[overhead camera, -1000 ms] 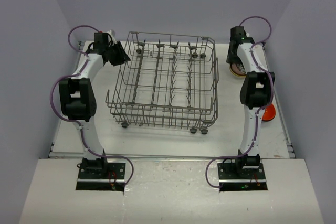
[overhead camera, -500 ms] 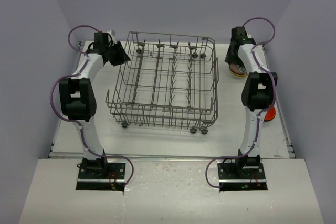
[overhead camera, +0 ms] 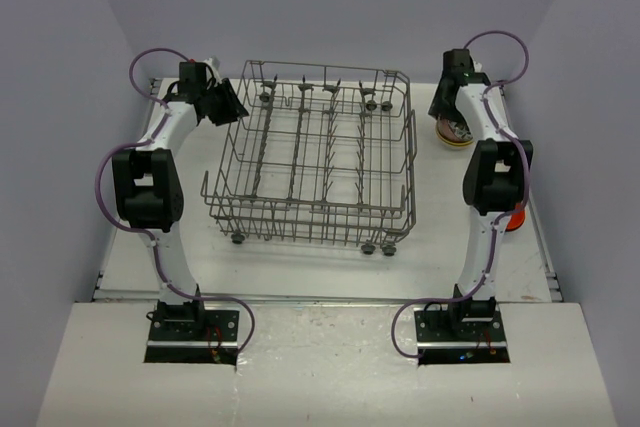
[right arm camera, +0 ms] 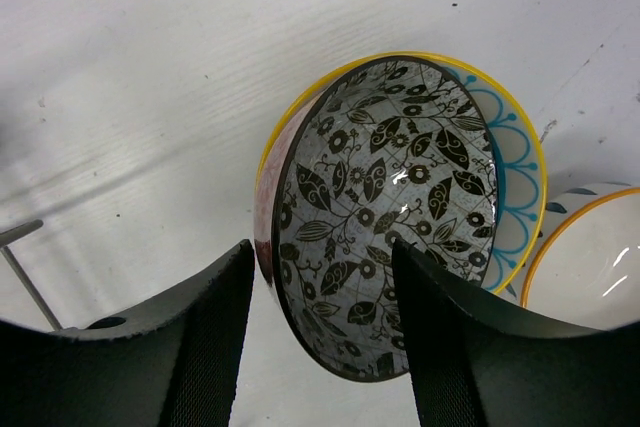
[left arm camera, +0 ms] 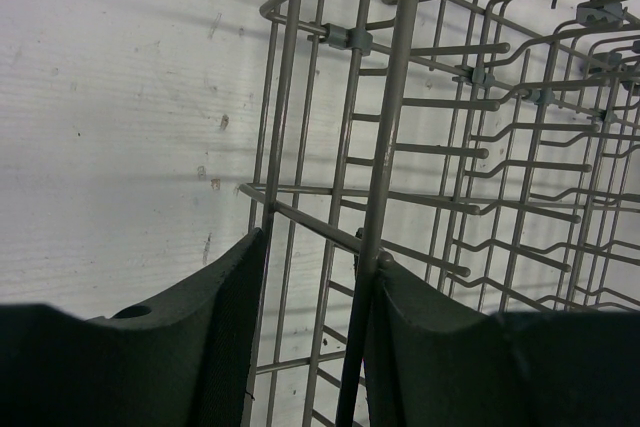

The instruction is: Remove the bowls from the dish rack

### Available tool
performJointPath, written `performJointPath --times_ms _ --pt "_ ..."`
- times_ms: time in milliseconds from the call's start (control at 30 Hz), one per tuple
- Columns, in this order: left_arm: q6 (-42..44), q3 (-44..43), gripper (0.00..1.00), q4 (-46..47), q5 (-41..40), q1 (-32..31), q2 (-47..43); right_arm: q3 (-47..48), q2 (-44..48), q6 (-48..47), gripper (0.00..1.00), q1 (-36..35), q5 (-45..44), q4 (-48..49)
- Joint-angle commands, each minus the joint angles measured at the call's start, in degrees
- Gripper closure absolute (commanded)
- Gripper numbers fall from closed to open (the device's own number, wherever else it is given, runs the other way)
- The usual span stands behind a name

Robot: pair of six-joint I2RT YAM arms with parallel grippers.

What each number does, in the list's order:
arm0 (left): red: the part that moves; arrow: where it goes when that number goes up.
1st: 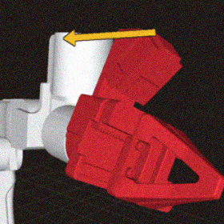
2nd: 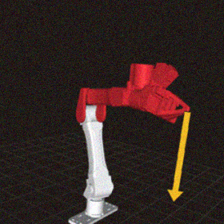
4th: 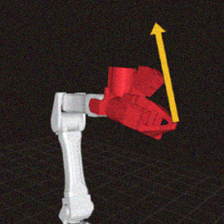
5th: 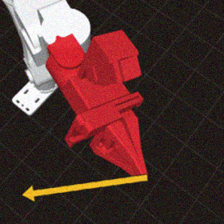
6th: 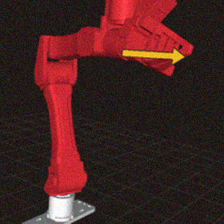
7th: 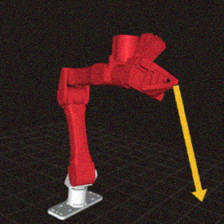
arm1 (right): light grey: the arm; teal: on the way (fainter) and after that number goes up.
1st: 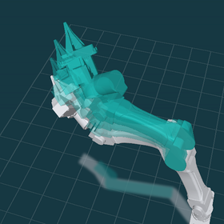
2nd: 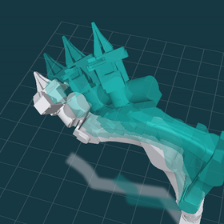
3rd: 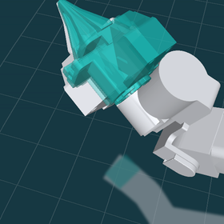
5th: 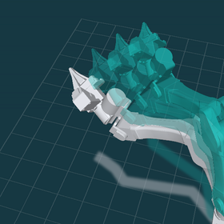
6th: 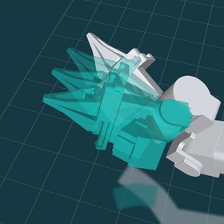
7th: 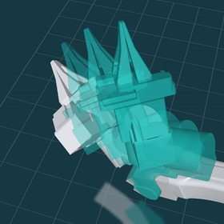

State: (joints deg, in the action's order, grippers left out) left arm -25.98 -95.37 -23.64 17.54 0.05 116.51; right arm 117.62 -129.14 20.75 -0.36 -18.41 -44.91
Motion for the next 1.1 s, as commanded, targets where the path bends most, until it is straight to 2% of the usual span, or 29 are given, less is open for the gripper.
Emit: performJointPath --times_ms 0,200,300,333,400,567,600,633,700,1000,1067 --pt "0.2 2.1 0.58 -7.1 -3.6 0.6 3.3 -0.5 5.4 1.3 0.42 0.0 0.0 1.8" --pt "0.0 2.0 0.58 -6.9 -3.6 0.6 3.5 -5.4 8.7 1.1 0.42 0.0 0.9 3.9" --pt "-0.2 1.9 0.58 -6.8 -3.7 0.6 3.5 -5.8 8.2 0.6 0.48 0.0 1.4 3.6" --pt "-0.2 2.0 0.58 -6.8 -3.6 0.6 3.5 -5.8 8.1 0.6 0.55 0.1 1.3 3.6" --pt "-0.2 2.1 0.58 -6.8 -3.6 0.6 3.4 -5.7 7.6 0.3 0.63 0.1 1.8 3.6" --pt "-0.1 2.5 0.58 -6.8 -3.9 0.6 3.2 -2.2 5.0 -0.4 0.74 0.0 2.2 1.8" --pt "-0.1 2.5 0.58 -6.8 -4.0 0.5 3.1 -0.7 4.6 -0.4 0.79 0.0 2.0 1.4" --pt "-0.1 2.6 0.58 -6.8 -4.0 0.6 3.1 0.1 3.6 -0.5 0.91 0.1 1.3 0.2" --pt "-0.1 2.6 0.58 -6.8 -4.0 0.5 3.1 2.2 2.8 -1.0 1.00 0.0 0.7 -1.0" --pt "-1.0 3.2 0.58 -6.0 -3.2 0.6 3.5 2.0 1.0 -4.0 1.00 0.1 -5.1 -3.4" --pt "-0.8 2.9 0.58 -6.0 -3.4 0.6 3.5 0.3 2.0 -4.0 0.92 0.0 -4.4 -2.7"
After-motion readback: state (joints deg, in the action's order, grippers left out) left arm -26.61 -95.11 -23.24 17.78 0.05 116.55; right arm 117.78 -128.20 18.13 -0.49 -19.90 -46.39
